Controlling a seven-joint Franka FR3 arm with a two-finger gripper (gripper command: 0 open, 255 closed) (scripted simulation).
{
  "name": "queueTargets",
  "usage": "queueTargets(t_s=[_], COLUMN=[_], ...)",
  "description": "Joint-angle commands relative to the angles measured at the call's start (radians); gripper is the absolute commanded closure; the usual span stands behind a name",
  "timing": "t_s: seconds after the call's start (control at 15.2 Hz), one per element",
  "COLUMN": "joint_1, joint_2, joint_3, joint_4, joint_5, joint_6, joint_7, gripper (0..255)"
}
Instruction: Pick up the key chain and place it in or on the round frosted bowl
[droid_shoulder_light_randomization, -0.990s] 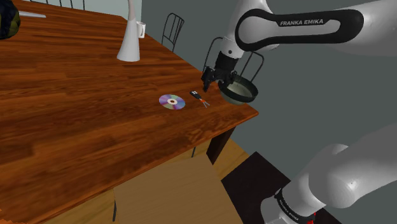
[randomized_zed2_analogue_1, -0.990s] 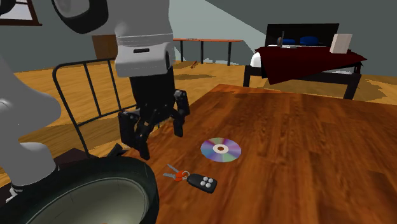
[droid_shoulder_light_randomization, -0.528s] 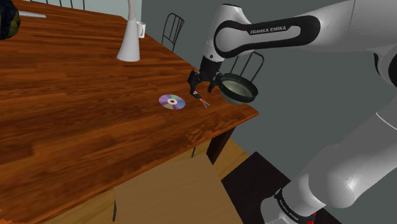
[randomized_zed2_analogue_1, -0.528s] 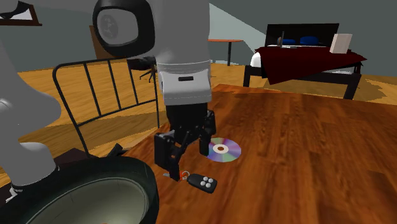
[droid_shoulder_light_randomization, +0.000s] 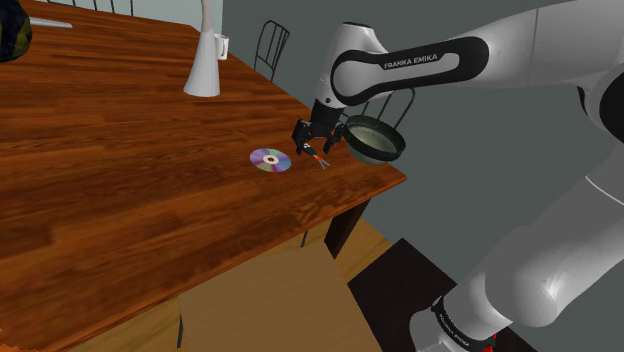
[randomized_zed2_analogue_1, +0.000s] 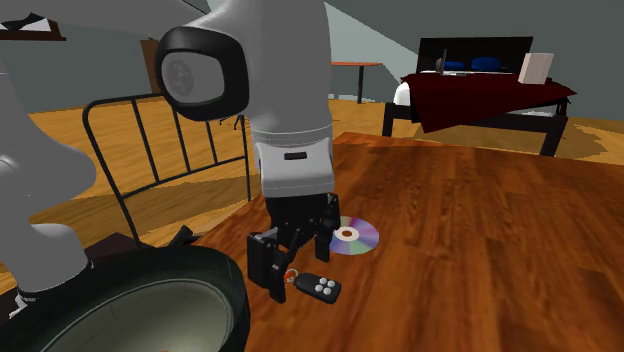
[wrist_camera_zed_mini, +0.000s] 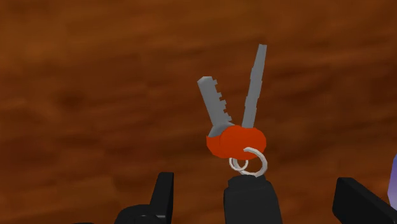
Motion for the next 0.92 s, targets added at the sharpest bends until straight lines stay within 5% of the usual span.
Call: queueTargets(t_s=[0.0,0.26,0.33,0.86], joint_1=[0.0,0.0,0.0,-0.001], joint_2=[0.0,0.0,0.0,-0.002], joint_3=[0.0,0.0,0.0,-0.001], joint_4=[-0.001,-0.001,-0.001,0.002], joint_5=[0.0,0.0,0.0,0.0], joint_6=[0.001,0.001,0.001,-0.003], joint_7=[0.0,0.0,0.0,-0.002], gripper=[0,0,255,255])
